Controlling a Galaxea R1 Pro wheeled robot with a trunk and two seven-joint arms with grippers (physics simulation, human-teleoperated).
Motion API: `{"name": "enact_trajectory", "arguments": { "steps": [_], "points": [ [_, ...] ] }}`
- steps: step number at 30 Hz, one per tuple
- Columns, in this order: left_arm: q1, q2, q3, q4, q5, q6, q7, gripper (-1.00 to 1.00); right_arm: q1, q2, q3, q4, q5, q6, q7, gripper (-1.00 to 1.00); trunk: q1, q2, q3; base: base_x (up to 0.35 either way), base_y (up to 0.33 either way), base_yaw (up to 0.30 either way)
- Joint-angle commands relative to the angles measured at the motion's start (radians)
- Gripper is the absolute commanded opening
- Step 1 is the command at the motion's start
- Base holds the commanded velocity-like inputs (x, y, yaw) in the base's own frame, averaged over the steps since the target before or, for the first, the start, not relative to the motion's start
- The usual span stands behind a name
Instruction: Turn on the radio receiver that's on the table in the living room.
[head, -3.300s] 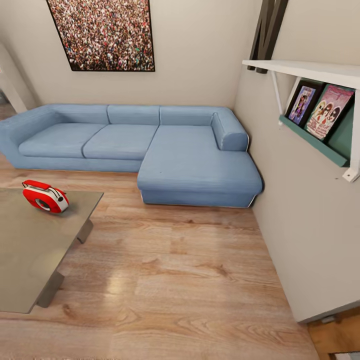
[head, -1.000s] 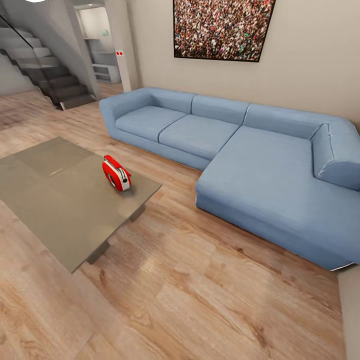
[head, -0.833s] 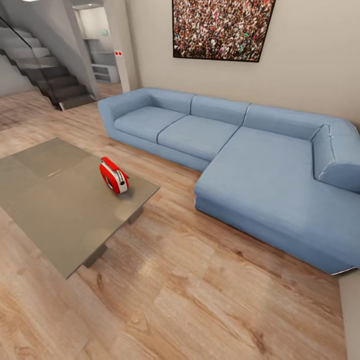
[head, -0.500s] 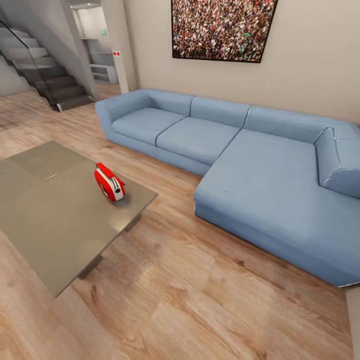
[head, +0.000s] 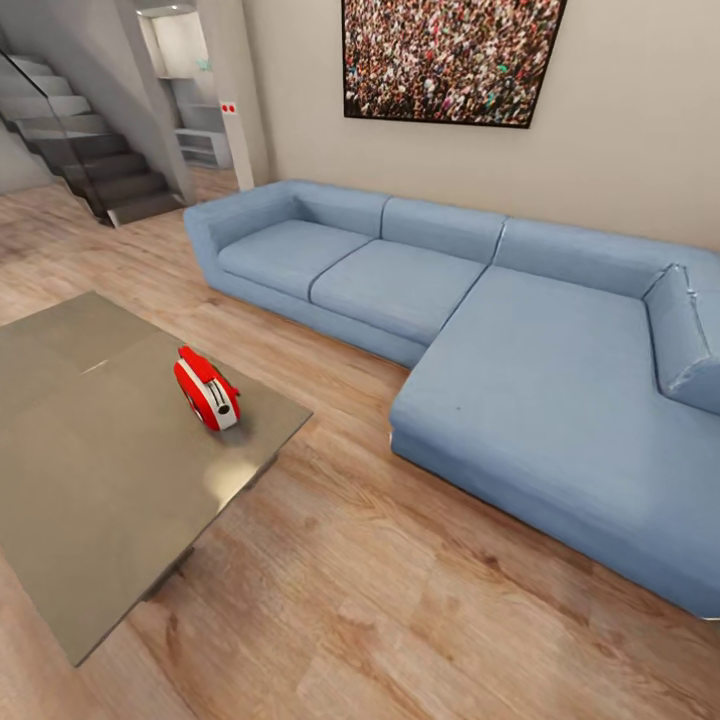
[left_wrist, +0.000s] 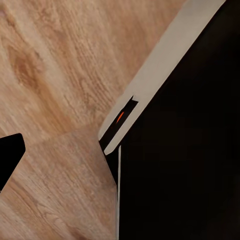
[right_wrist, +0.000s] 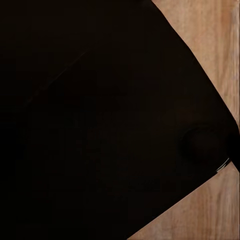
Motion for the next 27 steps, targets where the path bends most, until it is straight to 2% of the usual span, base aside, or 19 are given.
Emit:
{"name": "enact_trajectory", "arguments": {
  "steps": [1, 17, 27],
  "points": [
    [0.000, 0.000, 0.000, 0.000, 0.000, 0.000, 0.000, 1.00, 0.000, 0.000, 0.000, 0.000, 0.000, 0.000, 0.000, 1.00, 0.000, 0.000, 0.000, 0.339, 0.000, 0.000],
    [0.000, -0.002, 0.000, -0.002, 0.000, 0.000, 0.000, 1.00, 0.000, 0.001, 0.000, 0.000, 0.000, 0.000, 0.000, 1.00, 0.000, 0.000, 0.000, 0.340, -0.010, 0.006],
    [0.000, -0.003, 0.000, -0.002, 0.000, 0.000, 0.000, 1.00, 0.000, 0.000, 0.000, 0.000, 0.000, 0.000, 0.000, 1.00, 0.000, 0.000, -0.001, 0.268, -0.158, 0.202]
  ]
}}
